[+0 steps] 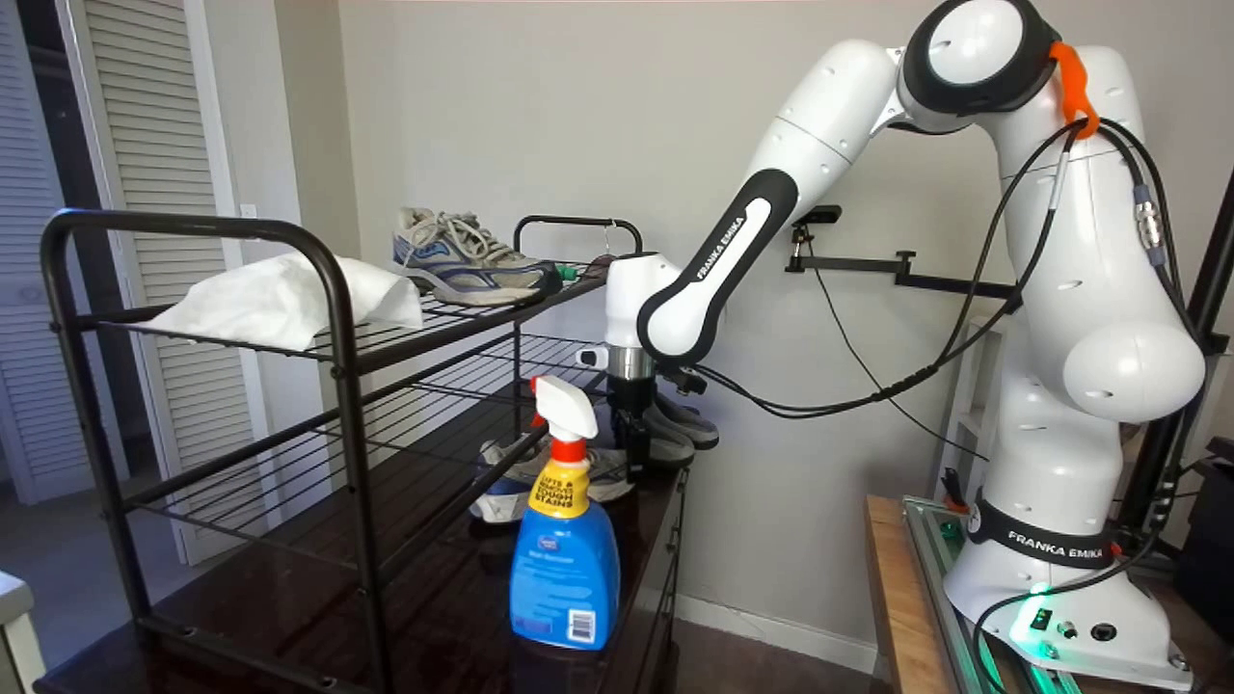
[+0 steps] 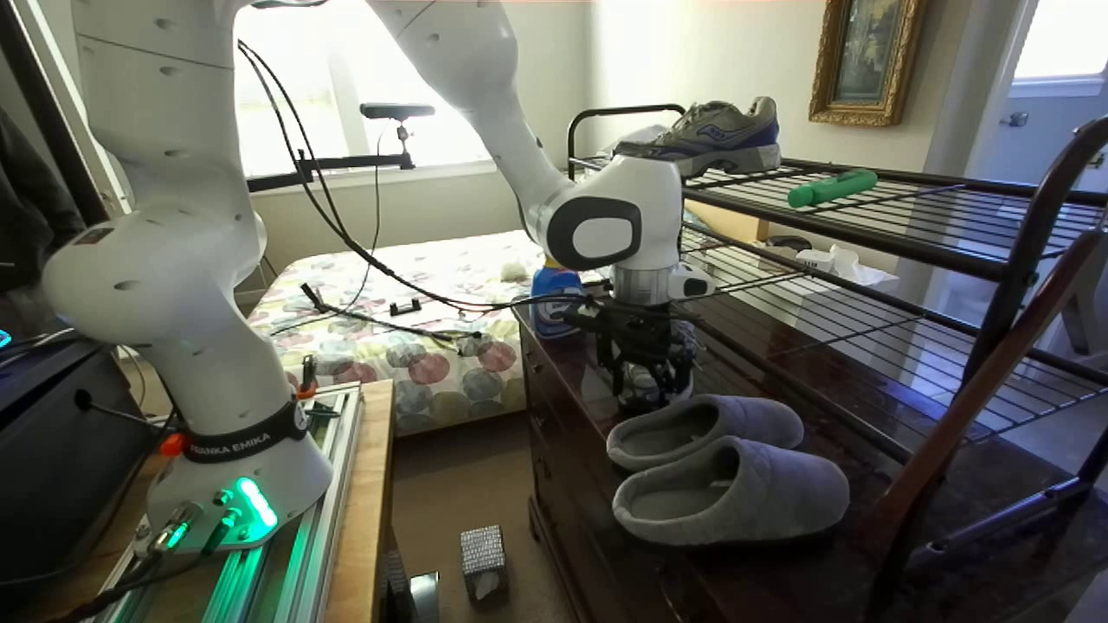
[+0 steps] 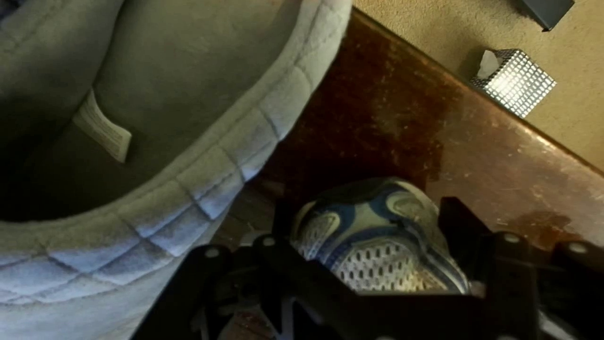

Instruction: Place the left sneaker next to the right one

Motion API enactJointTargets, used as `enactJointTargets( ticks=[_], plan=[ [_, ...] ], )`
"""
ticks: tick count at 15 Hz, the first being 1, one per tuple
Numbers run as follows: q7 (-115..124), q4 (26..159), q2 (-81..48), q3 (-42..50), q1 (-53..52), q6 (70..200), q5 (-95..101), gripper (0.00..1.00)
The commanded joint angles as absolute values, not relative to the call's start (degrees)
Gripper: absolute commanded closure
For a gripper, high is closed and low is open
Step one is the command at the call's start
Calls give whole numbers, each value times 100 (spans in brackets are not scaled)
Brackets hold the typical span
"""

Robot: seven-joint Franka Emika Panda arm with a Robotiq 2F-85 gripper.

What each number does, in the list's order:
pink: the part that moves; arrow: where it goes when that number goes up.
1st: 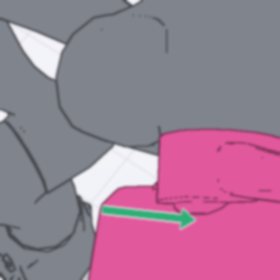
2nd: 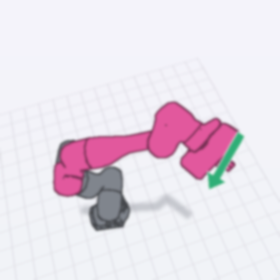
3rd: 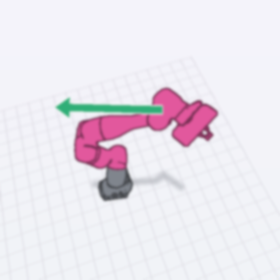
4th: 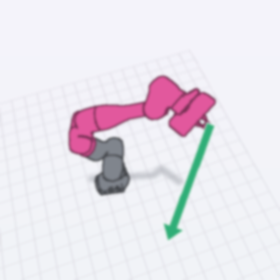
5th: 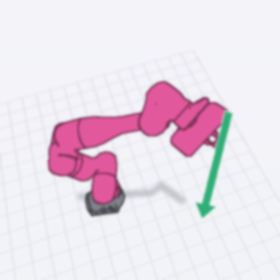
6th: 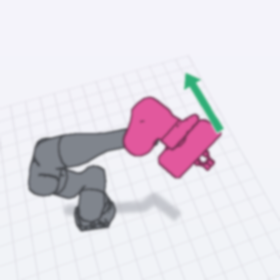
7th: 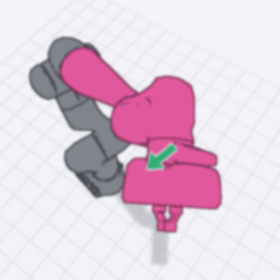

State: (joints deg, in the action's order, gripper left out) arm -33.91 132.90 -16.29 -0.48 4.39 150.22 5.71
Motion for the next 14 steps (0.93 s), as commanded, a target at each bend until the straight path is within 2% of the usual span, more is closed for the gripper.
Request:
enactJointTargets(
  ticks=[1,8,14],
  plan=[
    [-3261,13098,-1799,-78,476,14956,678,48],
    [-4733,13255,-1430,118,799,13912,1069,48],
    [-6110,13332,-1328,322,1046,13681,1222,48]
  ],
)
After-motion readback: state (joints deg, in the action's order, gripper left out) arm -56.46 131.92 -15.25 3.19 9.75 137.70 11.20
